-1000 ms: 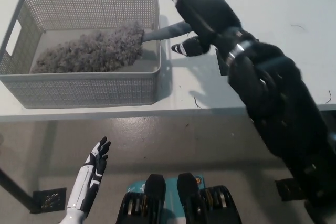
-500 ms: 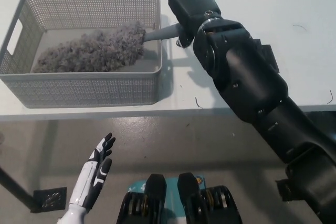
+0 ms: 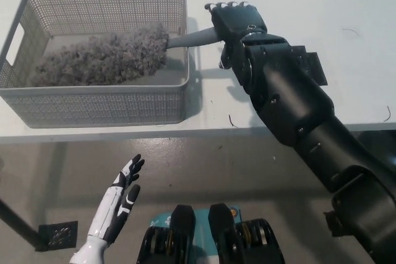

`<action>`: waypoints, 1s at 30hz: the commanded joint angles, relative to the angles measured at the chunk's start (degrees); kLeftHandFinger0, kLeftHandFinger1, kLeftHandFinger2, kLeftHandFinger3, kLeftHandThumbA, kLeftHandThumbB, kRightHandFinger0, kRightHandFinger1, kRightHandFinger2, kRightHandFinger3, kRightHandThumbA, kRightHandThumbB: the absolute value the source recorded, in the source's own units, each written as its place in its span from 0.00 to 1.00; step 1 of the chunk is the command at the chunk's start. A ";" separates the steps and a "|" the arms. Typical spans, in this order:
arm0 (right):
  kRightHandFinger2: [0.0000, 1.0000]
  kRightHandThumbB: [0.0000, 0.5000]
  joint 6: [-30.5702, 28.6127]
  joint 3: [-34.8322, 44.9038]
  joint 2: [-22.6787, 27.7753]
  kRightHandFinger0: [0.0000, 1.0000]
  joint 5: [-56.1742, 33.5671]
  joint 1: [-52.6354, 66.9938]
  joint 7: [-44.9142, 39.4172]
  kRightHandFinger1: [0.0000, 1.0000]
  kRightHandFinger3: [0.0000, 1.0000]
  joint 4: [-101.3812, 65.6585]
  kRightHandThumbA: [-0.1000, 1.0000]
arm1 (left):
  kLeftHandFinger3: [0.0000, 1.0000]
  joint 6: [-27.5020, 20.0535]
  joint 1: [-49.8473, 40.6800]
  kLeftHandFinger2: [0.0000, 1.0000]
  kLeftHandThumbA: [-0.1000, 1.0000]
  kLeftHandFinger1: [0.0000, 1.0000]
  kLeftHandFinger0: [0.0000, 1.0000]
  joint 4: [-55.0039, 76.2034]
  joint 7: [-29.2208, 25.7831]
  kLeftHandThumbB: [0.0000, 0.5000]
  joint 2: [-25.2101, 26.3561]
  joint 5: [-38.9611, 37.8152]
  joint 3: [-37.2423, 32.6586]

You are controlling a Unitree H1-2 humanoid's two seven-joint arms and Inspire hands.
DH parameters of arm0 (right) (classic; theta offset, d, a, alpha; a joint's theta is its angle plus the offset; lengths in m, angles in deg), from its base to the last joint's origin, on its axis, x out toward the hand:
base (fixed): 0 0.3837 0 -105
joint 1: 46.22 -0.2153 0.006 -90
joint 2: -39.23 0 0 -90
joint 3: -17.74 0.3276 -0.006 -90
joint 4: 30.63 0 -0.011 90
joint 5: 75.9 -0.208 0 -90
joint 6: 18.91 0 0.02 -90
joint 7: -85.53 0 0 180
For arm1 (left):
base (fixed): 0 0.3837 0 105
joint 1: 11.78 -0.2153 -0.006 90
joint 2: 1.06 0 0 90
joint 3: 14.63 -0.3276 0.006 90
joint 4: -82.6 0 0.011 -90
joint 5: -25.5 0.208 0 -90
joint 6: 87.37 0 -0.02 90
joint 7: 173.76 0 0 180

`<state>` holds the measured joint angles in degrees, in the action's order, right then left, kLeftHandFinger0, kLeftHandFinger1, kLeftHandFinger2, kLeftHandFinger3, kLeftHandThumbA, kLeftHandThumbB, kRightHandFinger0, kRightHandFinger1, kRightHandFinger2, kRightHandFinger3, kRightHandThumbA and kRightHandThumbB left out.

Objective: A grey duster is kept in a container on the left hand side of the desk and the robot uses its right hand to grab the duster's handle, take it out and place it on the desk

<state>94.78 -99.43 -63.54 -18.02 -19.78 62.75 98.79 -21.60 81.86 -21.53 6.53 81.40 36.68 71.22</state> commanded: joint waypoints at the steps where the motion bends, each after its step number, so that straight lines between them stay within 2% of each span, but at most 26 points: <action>1: 1.00 1.00 -1.54 0.73 -1.78 1.00 -2.55 -6.98 5.18 1.00 1.00 1.57 0.92 | 1.00 -1.30 0.68 1.00 1.00 1.00 1.00 1.71 1.06 0.38 0.78 -0.04 -0.76; 2: 1.00 1.00 -1.78 0.82 -1.94 1.00 -2.80 -7.55 5.65 1.00 1.00 1.66 0.93 | 1.00 -1.54 0.69 1.00 1.00 1.00 1.00 1.67 1.20 0.36 0.72 -0.56 -0.80; 6: 1.00 1.00 -1.61 0.66 -3.23 1.00 -2.89 -10.95 6.91 1.00 1.00 2.53 0.95 | 1.00 -0.45 0.63 1.00 1.00 1.00 1.00 1.92 1.35 0.43 0.72 -0.26 -1.04; 12: 1.00 1.00 -2.40 0.12 -5.28 1.00 -4.19 -13.05 9.41 1.00 1.00 5.74 0.91 | 1.00 -1.30 0.58 1.00 1.00 1.00 1.00 1.78 1.92 0.36 0.93 -0.99 -1.40; 17: 1.00 1.00 -5.35 -0.19 -7.13 1.00 -5.32 -13.55 15.61 1.00 1.00 13.38 0.91 | 1.00 -0.75 0.70 1.00 1.00 1.00 1.00 2.44 2.07 0.35 1.26 -0.54 -1.86; 18: 1.00 1.00 -5.43 -0.54 -7.20 1.00 -5.38 -13.86 15.58 1.00 1.00 14.99 0.84 | 1.00 -0.40 0.81 1.00 1.00 1.00 1.00 2.85 2.16 0.34 1.20 -0.61 -1.96; 19: 1.00 1.00 -5.59 -0.55 -7.29 1.00 -5.75 -14.01 15.71 1.00 1.00 16.15 0.83 | 1.00 -0.26 0.79 1.00 1.00 1.00 1.00 3.07 2.17 0.34 1.14 -0.61 -1.98; 21: 1.00 1.00 -4.18 -1.21 -7.53 1.00 -6.05 -14.22 13.50 1.00 1.00 19.65 0.74 | 1.00 0.08 0.64 1.00 1.00 1.00 1.00 3.32 2.34 0.38 1.10 -0.82 -1.96; 24: 1.00 1.00 -3.57 -1.95 -7.44 1.00 -7.30 -13.55 10.23 1.00 1.00 26.46 0.65 | 1.00 -0.36 0.64 1.00 1.00 1.00 1.00 3.23 2.22 0.38 1.52 0.21 -2.03; 30: 1.00 1.00 -3.90 -2.31 -5.33 1.00 -9.44 -13.16 6.78 1.00 1.00 32.26 0.67 | 1.00 -0.94 1.80 1.00 1.00 1.00 1.00 2.78 2.59 0.36 1.94 0.32 -2.22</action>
<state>91.04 -101.21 -70.74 -25.25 -31.03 72.86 128.02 -21.30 82.43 -20.02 8.72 82.23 36.48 69.12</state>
